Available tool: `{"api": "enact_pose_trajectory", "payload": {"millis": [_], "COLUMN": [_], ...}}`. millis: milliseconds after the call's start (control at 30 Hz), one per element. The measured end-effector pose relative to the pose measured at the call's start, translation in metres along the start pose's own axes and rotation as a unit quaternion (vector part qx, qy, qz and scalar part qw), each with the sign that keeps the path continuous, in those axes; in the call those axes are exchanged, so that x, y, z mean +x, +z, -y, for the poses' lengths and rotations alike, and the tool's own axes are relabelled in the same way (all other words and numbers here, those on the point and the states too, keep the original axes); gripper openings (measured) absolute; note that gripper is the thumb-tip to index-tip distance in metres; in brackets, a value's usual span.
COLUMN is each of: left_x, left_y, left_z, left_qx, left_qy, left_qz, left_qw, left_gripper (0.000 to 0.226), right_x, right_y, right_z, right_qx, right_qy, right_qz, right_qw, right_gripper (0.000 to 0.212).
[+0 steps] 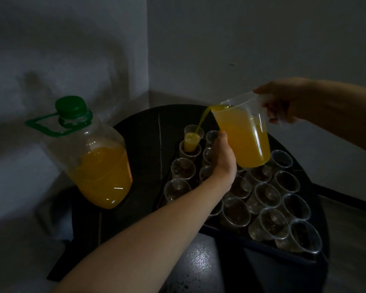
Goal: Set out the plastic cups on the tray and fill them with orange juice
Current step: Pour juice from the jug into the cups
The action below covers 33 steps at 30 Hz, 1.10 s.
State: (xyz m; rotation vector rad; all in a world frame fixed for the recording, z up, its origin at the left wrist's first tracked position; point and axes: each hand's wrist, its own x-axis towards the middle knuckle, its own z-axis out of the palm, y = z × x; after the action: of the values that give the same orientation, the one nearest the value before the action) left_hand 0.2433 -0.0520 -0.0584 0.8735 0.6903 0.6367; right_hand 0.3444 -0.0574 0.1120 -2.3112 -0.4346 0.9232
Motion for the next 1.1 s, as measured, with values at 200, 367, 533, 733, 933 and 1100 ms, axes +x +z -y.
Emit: {"api": "enact_pose_trajectory", "payload": {"millis": [200,367,533,733,933,1100], "left_x": [0.001,-0.001,0.003,0.015,0.016,0.008], "left_y": [-0.001,-0.002,-0.004,-0.008,-0.008,-0.010], "left_z": [-0.002,-0.002,0.000,0.000,-0.004,-0.004], "left_qx": [0.004,-0.007,0.006,0.022,0.024,0.023], "left_qy": [0.008,0.008,0.014,0.023,0.039,0.052], "left_qz": [0.003,0.014,0.004,-0.011,-0.029,-0.032], "left_qw": [1.000,1.000,1.000,0.999,0.999,0.998], "left_gripper": [0.049,0.047,0.045,0.058,0.070,0.076], "right_x": [0.000,0.001,-0.005,-0.011,-0.016,-0.019], "right_y": [0.000,0.003,0.004,0.007,0.006,0.006], "right_z": [0.001,0.001,0.001,-0.005,-0.011,-0.015], "right_qx": [0.001,-0.001,-0.002,-0.001,0.046,0.072], "right_qy": [0.008,-0.003,-0.019,-0.077,-0.109,-0.134], "right_qz": [0.002,0.009,0.004,-0.003,-0.006,0.017], "right_qw": [1.000,1.000,1.000,0.997,0.993,0.988], "right_gripper": [0.034,0.032,0.032,0.032,0.027,0.025]}}
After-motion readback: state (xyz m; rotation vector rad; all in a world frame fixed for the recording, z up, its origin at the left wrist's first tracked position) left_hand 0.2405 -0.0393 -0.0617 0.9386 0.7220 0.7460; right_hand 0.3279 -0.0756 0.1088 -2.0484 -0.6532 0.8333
